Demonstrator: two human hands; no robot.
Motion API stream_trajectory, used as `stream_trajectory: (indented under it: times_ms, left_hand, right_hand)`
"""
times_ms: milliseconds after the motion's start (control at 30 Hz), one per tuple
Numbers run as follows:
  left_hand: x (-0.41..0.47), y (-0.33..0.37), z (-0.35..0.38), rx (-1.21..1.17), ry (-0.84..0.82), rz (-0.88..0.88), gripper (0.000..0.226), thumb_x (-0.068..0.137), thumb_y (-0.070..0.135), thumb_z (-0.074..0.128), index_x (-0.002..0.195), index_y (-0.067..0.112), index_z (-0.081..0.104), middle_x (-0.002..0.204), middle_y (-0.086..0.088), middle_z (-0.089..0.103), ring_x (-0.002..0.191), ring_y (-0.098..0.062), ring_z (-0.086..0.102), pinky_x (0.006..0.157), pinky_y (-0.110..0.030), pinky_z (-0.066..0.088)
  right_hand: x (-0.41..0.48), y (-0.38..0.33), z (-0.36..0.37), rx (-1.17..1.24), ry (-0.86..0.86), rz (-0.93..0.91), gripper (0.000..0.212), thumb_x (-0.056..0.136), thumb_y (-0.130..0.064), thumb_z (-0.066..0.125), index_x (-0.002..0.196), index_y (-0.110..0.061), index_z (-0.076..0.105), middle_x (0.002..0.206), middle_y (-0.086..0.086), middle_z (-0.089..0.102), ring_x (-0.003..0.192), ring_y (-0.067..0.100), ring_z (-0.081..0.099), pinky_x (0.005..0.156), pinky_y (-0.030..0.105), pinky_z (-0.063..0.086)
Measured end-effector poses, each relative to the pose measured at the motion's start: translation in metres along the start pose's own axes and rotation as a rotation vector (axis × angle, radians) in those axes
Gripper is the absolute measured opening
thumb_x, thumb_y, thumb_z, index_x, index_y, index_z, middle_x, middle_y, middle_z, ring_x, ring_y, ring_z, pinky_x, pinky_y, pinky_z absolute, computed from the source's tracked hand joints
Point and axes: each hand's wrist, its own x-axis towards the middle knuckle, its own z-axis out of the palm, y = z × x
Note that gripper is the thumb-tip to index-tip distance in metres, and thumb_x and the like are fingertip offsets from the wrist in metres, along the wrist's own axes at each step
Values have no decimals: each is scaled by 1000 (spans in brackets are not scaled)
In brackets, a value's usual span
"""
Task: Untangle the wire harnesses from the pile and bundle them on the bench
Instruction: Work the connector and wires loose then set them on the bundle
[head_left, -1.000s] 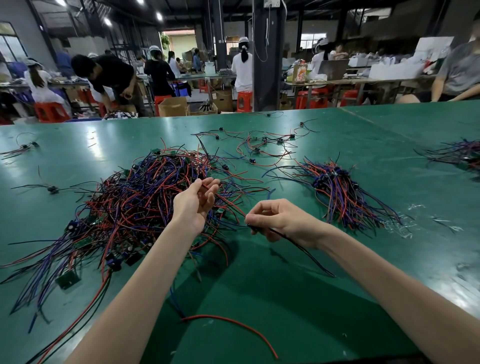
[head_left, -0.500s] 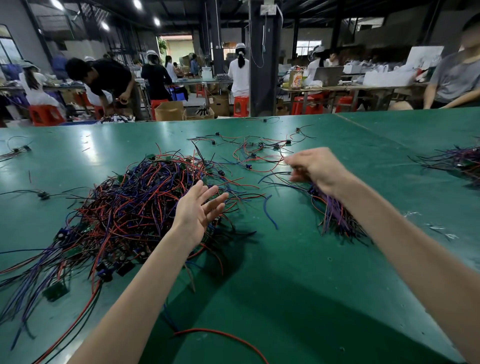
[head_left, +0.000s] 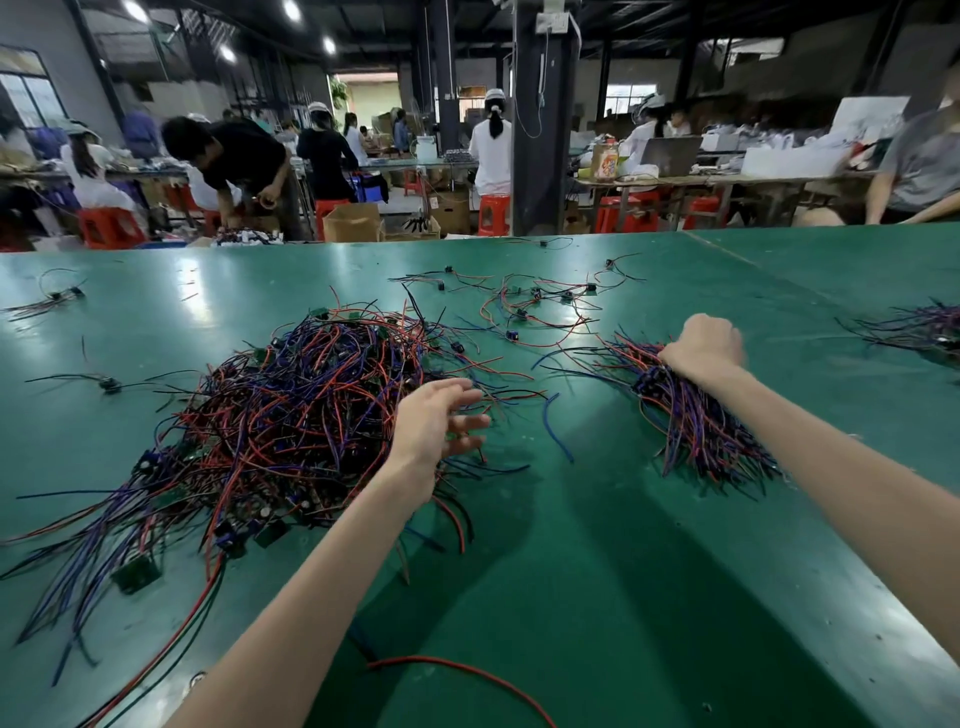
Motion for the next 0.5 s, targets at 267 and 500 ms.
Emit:
stream_trajectory:
  times_ms: [267,500]
  left_hand:
    - [-6,-29,6,767,-59,467,15,95,7,49,96,15,62,90,-1,68,68,-15,66,62,-36,56]
    - [-8,-21,13,859,-22,649,17,90,2,53,96,8,68,86,-5,71,74,-16,61,73,-28,51]
  right_hand:
    - [-25,5,31,-163,-68,-164,44,97,-31,43,133,-6,40,139,20,38,128,35,34,103,45,31]
    - [-36,2,29,-170,-95,-183,65,99,-41,29,151,-10,6,159,13,1,146,28,-5,117,51,1]
